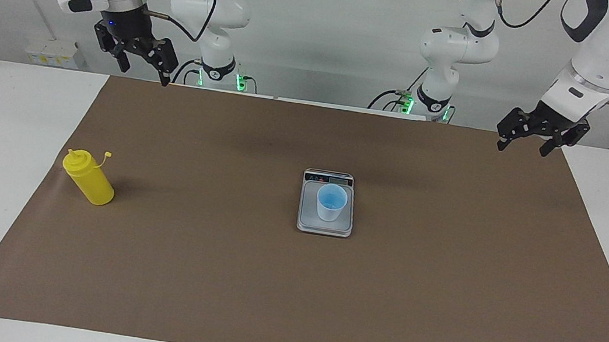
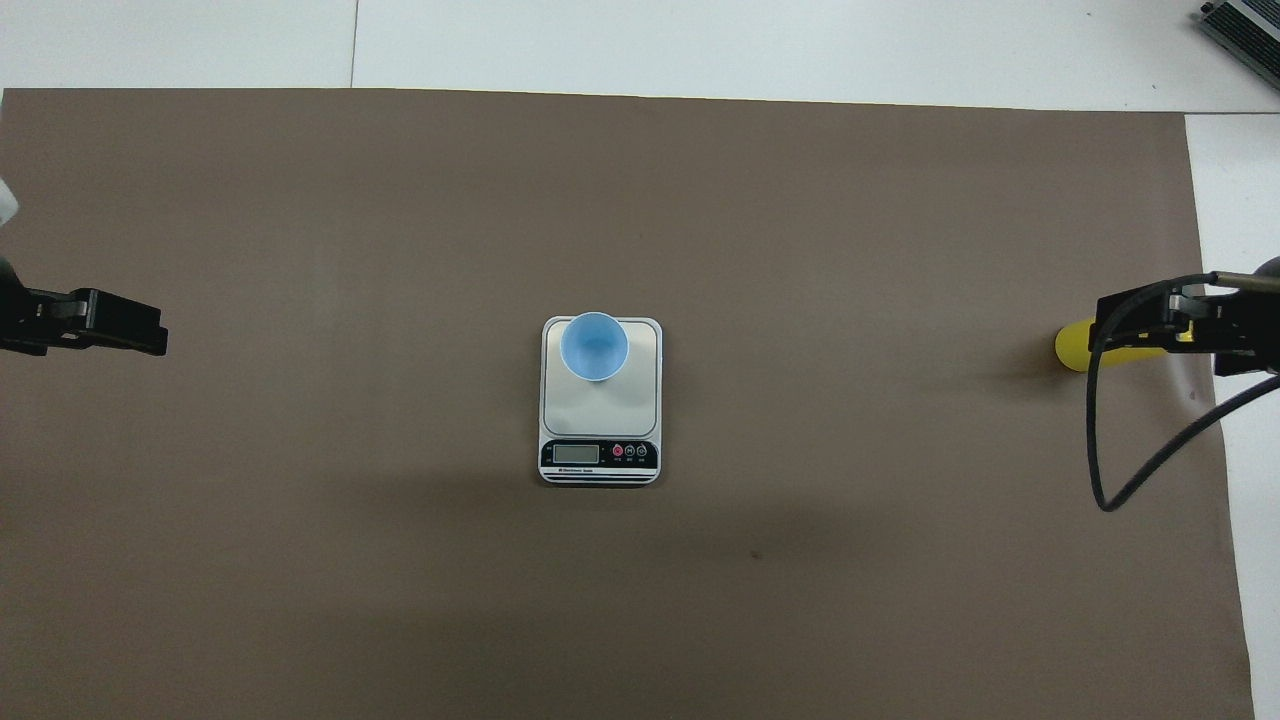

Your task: Pour seasoning into cup on scale with both arms

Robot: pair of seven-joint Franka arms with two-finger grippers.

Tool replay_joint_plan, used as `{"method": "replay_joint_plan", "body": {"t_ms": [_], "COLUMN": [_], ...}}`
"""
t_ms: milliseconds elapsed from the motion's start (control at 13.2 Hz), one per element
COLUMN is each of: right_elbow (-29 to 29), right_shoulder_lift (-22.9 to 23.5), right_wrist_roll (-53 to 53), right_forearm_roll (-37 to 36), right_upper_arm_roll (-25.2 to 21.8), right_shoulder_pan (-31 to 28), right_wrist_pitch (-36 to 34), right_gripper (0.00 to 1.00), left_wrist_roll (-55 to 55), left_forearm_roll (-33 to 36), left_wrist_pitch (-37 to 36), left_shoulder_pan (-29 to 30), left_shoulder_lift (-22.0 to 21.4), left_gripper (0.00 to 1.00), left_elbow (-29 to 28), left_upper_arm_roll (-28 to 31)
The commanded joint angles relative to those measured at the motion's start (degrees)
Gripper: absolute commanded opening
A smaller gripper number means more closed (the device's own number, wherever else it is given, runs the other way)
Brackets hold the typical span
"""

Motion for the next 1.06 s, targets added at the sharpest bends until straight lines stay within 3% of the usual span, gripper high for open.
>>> {"method": "replay_joint_plan", "body": {"t_ms": [0,228,988], "right_elbow": [1.7,-2.5,-3.4], "right_shoulder_lift": [1.6,-0.5,-1.1], "right_wrist_roll": [-2.4,-2.9,-5.8], "right_forearm_roll": [0.3,0.4,0.5], "right_upper_arm_roll": [0.3,0.2,0.3], "right_shoulder_pan": [-1.1,-1.4,-1.4], "right_wrist_pitch": [0.3,0.4,0.7], "right_gripper": [1.0,1.0,1.0], "left_wrist_roll": [0.5,0.5,0.5], "left_forearm_roll": [0.6,0.6,0.6], "left_wrist_pitch": [-0.5,-0.5,-0.5], "left_shoulder_pan": [0.5,0.5,0.5], "left_shoulder_lift": [-1.2,-1.2,-1.2], "left_gripper": [1.0,1.0,1.0], "left_elbow": [-0.9,-0.9,-0.9], "left_upper_arm_roll": [-0.2,-0.2,-0.2]}}
